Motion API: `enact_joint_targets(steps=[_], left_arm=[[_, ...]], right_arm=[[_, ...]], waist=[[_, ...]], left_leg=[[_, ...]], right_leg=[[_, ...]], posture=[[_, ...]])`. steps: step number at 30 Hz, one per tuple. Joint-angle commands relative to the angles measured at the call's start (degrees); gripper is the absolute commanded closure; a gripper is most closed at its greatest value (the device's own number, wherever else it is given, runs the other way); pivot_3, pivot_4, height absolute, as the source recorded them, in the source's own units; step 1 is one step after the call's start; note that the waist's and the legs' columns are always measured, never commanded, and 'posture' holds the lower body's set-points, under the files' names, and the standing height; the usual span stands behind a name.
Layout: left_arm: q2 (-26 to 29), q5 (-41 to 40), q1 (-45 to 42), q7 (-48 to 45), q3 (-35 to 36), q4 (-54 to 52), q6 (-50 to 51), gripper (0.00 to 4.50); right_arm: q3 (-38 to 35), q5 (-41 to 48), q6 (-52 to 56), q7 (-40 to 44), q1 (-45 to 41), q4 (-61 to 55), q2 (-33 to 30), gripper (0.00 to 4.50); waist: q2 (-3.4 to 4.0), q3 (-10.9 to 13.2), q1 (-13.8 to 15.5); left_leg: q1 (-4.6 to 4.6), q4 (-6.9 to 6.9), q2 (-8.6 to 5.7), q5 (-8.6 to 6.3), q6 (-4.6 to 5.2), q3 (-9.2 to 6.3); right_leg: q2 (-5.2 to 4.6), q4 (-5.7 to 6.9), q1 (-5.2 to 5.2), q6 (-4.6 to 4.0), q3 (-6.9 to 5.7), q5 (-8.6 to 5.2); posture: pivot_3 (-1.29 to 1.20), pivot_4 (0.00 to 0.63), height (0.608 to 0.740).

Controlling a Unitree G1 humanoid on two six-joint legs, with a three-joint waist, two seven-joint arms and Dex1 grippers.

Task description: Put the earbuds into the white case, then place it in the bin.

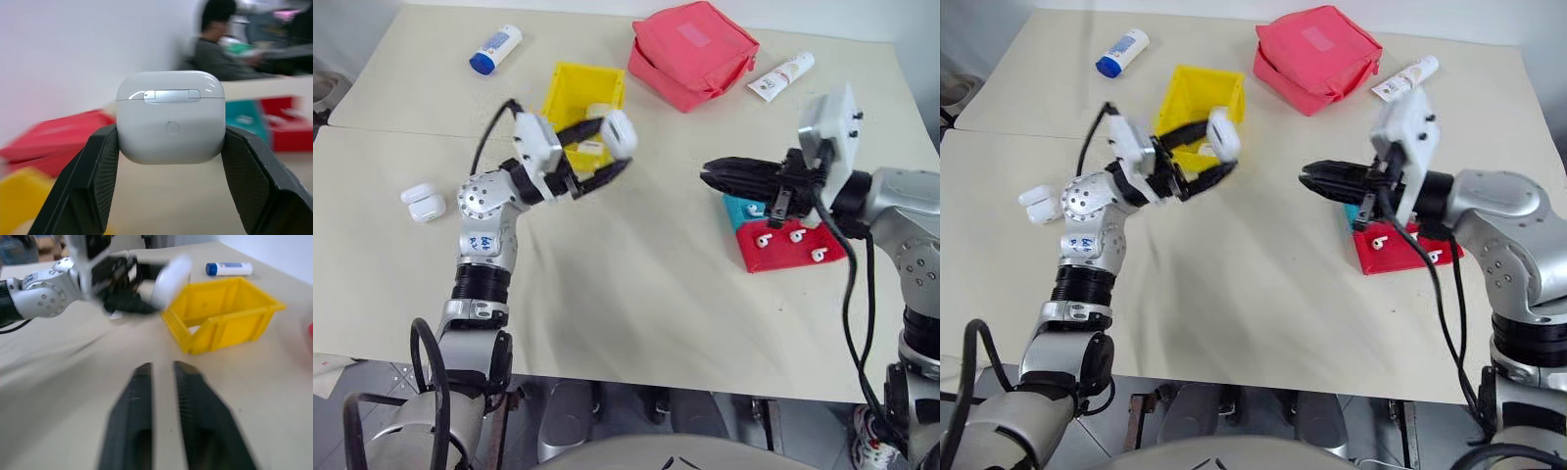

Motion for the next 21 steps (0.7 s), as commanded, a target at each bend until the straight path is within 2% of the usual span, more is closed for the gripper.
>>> enact_joint_targets(steps=[1, 8, 11, 21], left_arm=[[0.8, 1.9, -3.1, 9.8, 3.4, 3.1, -3.0, 1.72], [4.1, 5.3, -7.2, 19.2, 4.9, 14.6, -4.3, 1.72], [4.5, 5.8, -9.9, 21.1, 4.9, 20.8, -4.7, 1.72], [1.3, 6.4, -17.5, 11.1, 2.1, 32.5, -7.9, 1.72]], right_arm=[[-1.7, -0.3, -4.7, 5.1, 0.7, 2.9, -1.7, 2.43], [0.1, -3.2, -8.7, 8.4, -0.8, 9.3, -2.0, 0.04], [0.6, -4.3, -9.0, 8.2, -1.1, 9.8, -1.6, 0.04], [1.1, -5.5, -8.7, 6.8, -1.2, 9.1, -1.0, 0.04]], waist=[[0.00, 0.0, 0.0], [-0.01, 0.0, -0.1], [-0.02, 0.0, 0.1], [-0.04, 0.0, 0.5]], left_leg=[[0.00, 0.00, -0.07, 0.03, 0.05, -0.01], [0.00, -0.05, -0.16, 0.05, 0.08, -0.01], [-0.01, -0.04, -0.21, 0.06, 0.10, -0.02], [-0.11, -0.04, -0.38, 0.10, 0.18, -0.08]], right_leg=[[-0.06, 0.02, 0.00, 0.02, -0.04, 0.01], [-0.09, 0.02, -0.01, 0.07, -0.48, 0.03], [-0.09, 0.02, -0.01, 0.10, -0.58, 0.05], [-0.04, 0.01, -0.02, 0.18, -0.82, 0.09]], posture=[[0.00, 0.150, 0.740], [0.00, 0.150, 0.740], [0.00, 0.150, 0.740], [0.00, 0.150, 0.740]])
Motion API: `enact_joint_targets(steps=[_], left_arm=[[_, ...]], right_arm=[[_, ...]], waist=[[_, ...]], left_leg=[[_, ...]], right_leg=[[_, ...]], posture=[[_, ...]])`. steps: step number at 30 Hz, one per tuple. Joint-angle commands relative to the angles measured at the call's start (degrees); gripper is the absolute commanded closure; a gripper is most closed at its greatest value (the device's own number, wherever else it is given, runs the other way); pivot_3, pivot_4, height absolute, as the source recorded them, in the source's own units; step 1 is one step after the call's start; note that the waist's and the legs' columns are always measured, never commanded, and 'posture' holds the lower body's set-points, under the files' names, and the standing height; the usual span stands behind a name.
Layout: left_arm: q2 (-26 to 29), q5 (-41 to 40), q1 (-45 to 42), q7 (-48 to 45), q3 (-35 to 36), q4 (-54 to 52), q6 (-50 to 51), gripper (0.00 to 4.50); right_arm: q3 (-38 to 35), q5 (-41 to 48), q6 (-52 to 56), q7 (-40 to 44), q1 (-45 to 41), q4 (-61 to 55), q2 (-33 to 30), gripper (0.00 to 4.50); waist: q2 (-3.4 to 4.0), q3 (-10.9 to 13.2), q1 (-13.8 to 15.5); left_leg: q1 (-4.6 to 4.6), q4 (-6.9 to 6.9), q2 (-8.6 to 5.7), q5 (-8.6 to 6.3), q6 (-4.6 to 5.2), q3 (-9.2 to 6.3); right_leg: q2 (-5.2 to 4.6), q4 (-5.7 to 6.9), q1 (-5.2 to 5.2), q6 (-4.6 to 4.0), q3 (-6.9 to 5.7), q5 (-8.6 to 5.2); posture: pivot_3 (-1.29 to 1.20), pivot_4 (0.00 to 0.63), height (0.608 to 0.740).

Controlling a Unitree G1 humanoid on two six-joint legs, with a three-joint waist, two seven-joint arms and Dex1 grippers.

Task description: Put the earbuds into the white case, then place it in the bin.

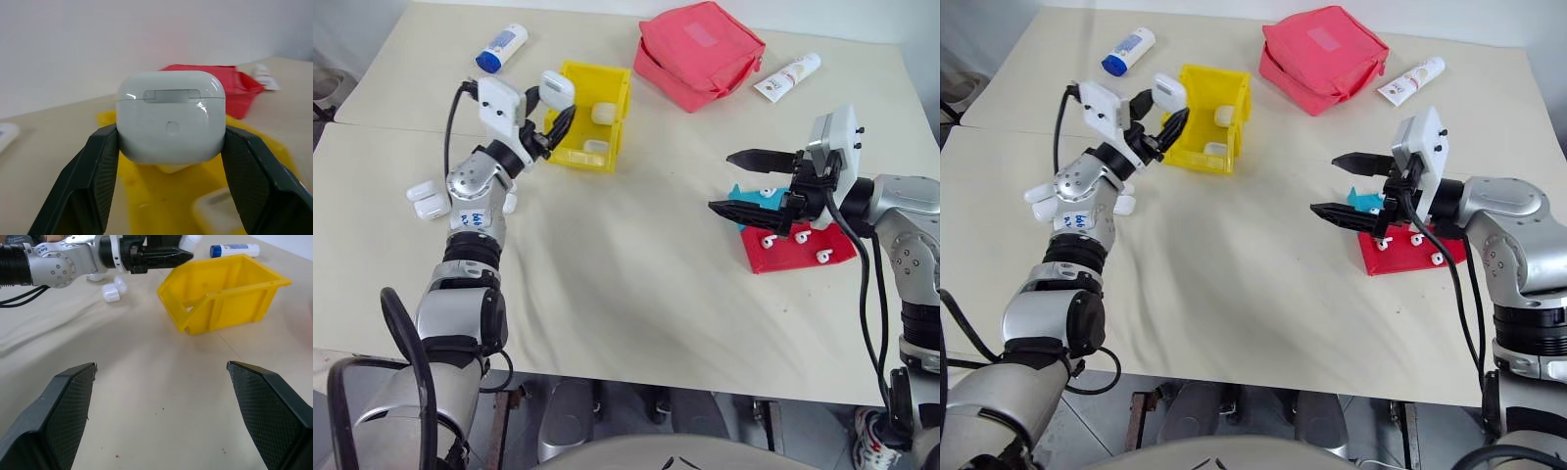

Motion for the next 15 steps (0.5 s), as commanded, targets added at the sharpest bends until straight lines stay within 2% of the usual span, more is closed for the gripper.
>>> enact_joint_targets(steps=[1, 3, 4, 8, 12, 15], left_arm=[[-0.8, 0.5, -4.2, -2.5, -0.8, 2.5, -0.9, 1.72], [-1.0, 1.8, -5.6, -0.4, -1.2, 5.2, 0.1, 1.72], [-1.0, 2.4, -6.1, 0.8, -1.4, 6.2, 0.7, 1.01], [-0.9, 5.1, -6.1, 3.2, -2.9, 5.9, -1.9, 0.06], [-0.2, 4.1, -3.8, -1.1, -3.3, -0.2, -3.4, 0.06], [0.5, -0.3, 3.6, -5.8, -3.3, -16.5, 0.1, 0.06]], right_arm=[[-0.9, -0.1, -0.9, -0.5, -0.3, -1.5, -0.2, 0.04], [-0.7, -0.3, -1.0, -0.6, -0.4, -1.4, -0.2, 0.04], [-0.7, -0.4, -1.0, -0.6, -0.6, -1.3, -0.2, 0.00], [-0.7, -0.9, -1.2, -0.5, -1.1, -0.8, -0.5, 0.00], [-0.5, -1.7, -1.8, 0.1, -1.7, 0.2, -0.7, 0.00], [-0.8, -1.9, -2.7, 0.9, -1.8, 1.2, -1.0, 0.00]], waist=[[0.00, 0.0, 0.0], [0.00, 0.0, 0.0], [-0.01, 0.0, 0.1], [-0.01, 0.0, -0.3], [-0.01, 0.0, -0.5], [-0.01, 0.0, -0.8]], left_leg=[[0.00, 0.00, 0.00, 0.00, 0.00, 0.00], [0.00, 0.00, 0.00, 0.00, 0.00, 0.01], [0.00, 0.00, 0.00, 0.00, 0.00, 0.02], [0.00, -0.01, 0.03, 0.00, 0.00, 0.01], [0.00, 0.00, 0.04, 0.00, 0.00, 0.02], [0.00, -0.01, 0.04, 0.00, 0.00, 0.01]], right_leg=[[0.01, 0.00, 0.00, 0.00, 0.00, 0.00], [0.02, 0.00, -0.01, 0.00, -0.01, 0.00], [0.02, 0.00, -0.01, 0.00, 0.00, 0.00], [0.03, 0.01, -0.02, 0.00, 0.00, 0.00], [0.03, 0.01, -0.02, 0.01, -0.01, 0.00], [0.02, 0.01, -0.02, 0.00, 0.00, 0.00]], posture=[[0.00, 0.150, 0.740], [0.00, 0.150, 0.740], [0.00, 0.150, 0.740], [0.00, 0.150, 0.740], [0.00, 0.150, 0.740], [0.00, 0.150, 0.740]])
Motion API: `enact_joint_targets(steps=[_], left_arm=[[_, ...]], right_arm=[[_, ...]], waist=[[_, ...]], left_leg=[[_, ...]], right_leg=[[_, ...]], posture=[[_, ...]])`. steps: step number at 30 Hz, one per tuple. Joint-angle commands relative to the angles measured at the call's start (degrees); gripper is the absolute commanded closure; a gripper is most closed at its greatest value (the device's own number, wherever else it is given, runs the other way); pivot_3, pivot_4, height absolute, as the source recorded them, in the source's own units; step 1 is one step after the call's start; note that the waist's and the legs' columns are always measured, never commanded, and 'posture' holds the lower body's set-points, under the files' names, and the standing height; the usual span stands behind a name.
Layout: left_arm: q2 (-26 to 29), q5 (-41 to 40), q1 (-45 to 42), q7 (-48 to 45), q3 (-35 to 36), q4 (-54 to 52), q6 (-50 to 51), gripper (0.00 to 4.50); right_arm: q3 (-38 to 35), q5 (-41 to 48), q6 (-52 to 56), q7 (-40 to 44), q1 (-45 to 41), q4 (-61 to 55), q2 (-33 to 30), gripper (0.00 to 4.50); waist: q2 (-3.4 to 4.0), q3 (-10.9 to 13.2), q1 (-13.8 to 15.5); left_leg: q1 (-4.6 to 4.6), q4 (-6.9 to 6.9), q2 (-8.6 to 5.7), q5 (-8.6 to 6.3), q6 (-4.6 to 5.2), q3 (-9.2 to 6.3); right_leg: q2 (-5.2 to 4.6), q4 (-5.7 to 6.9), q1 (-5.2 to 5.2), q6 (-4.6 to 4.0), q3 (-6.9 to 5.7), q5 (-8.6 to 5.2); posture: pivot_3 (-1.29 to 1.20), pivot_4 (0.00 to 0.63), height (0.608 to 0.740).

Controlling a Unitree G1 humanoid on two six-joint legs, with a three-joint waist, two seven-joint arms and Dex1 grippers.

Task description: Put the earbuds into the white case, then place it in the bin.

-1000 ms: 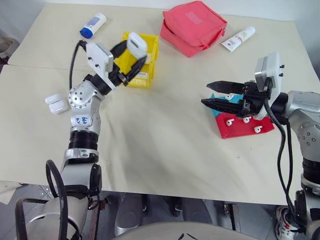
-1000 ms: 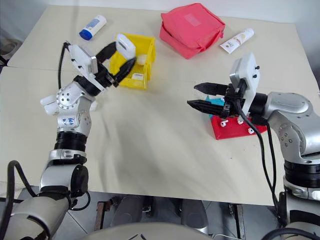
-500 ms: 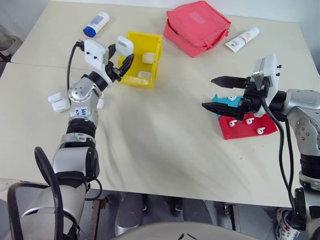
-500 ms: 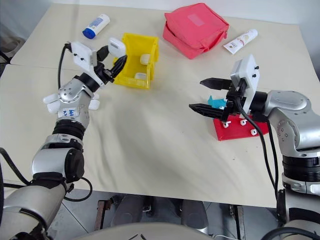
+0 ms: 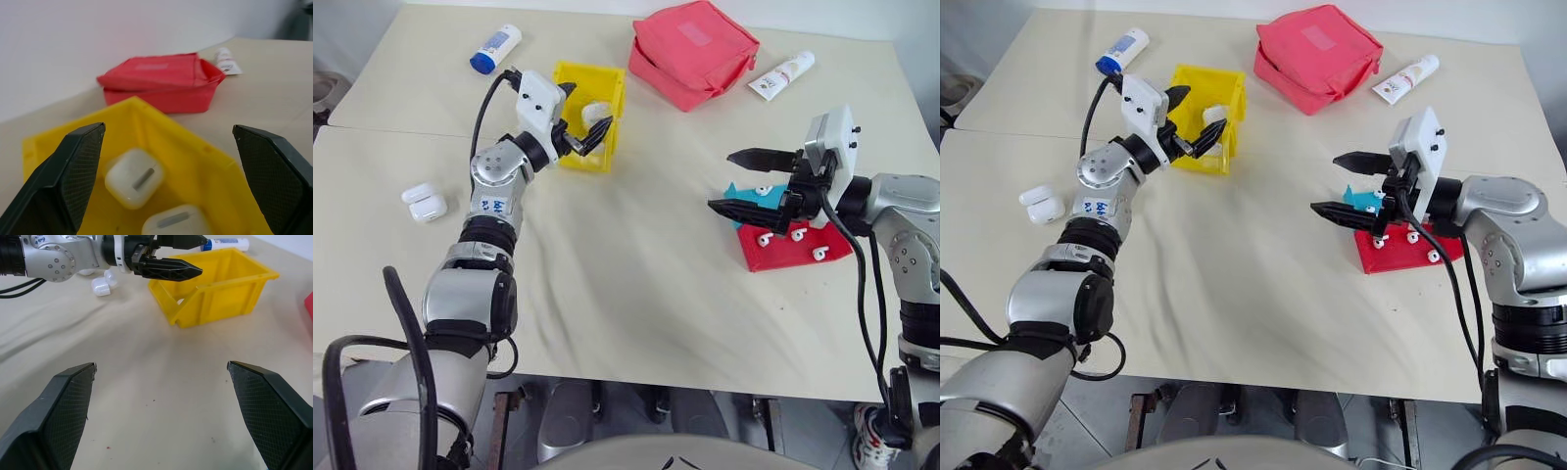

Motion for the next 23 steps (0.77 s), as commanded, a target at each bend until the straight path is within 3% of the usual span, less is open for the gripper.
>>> enact_joint_targets(steps=[1, 4, 8, 15, 23], left_arm=[[1.4, -7.1, 8.1, -5.9, 0.4, -21.6, 5.2, 0.06], [4.5, -18.4, 18.4, -13.7, 1.3, -41.8, 16.6, 0.06], [13.3, -22.8, 31.9, -16.3, 4.6, -56.7, 25.4, 0.06], [23.3, -25.8, 51.5, -20.3, 12.8, -66.0, 30.0, 0.06], [23.1, -26.3, 58.3, -16.9, 18.6, -68.1, 31.0, 0.06]], right_arm=[[-1.5, -0.2, -2.1, 1.5, -0.7, 0.6, -1.2, 0.00], [-1.8, -0.9, -4.3, 4.0, 0.4, 2.2, -2.4, 0.00], [-2.8, -1.9, -8.5, 8.6, 3.0, 7.1, -4.8, 0.00], [0.4, -9.2, -19.8, 17.4, 8.6, 16.4, -10.2, 0.00], [0.0, -9.1, -21.7, 18.0, 4.6, 21.7, -8.3, 0.00]], waist=[[0.00, 0.0, -0.3], [0.01, 0.0, -0.5], [0.01, 0.0, -0.5], [0.03, 0.0, 0.0], [0.08, 0.0, -0.1]], left_leg=[[0.00, -0.02, 0.01, 0.00, 0.00, 0.00], [0.01, -0.02, 0.06, 0.00, 0.00, -0.01], [0.04, 0.02, 0.08, 0.01, -0.02, -0.12], [0.17, 0.00, 0.07, -0.02, 0.04, -0.21], [0.36, 0.00, 0.12, -0.01, 0.01, -0.32]], right_leg=[[-0.01, -0.01, 0.00, 0.00, 0.01, 0.00], [-0.08, -0.01, 0.00, 0.00, 0.09, 0.00], [-0.19, -0.01, 0.08, -0.01, 0.55, 0.00], [-0.28, -0.28, 0.41, 0.00, 0.57, 0.00], [-0.28, -0.39, 0.68, 0.01, 0.48, 0.01]], posture=[[0.00, 0.150, 0.740], [0.00, 0.150, 0.740], [0.00, 0.150, 0.740], [0.00, 0.150, 0.740], [0.00, 0.150, 0.740]])
